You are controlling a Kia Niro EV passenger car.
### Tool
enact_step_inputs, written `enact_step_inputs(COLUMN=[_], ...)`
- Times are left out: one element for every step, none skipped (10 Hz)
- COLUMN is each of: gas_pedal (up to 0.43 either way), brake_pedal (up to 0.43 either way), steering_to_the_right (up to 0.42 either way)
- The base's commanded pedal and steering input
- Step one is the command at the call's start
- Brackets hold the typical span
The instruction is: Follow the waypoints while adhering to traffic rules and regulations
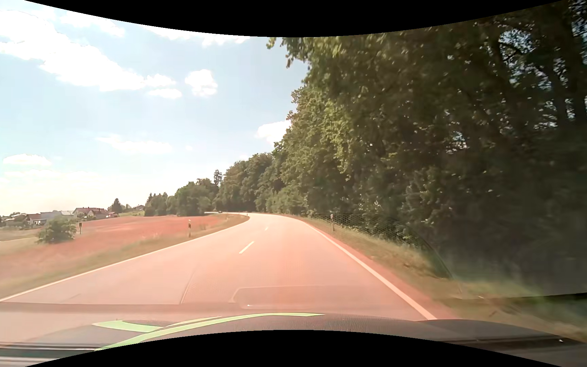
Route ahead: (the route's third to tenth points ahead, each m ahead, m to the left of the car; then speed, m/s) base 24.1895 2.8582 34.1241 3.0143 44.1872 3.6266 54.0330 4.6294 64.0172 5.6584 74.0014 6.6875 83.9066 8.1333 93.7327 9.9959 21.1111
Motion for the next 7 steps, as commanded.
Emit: enact_step_inputs(gas_pedal=[0.098,0.11,0.11,0.11,0.118,0.118,0.13], brake_pedal=[0.0,0.0,0.0,0.0,0.0,0.0,0.0], steering_to_the_right=[-0.003,-0.003,-0.004,-0.004,-0.004,-0.005,-0.006])
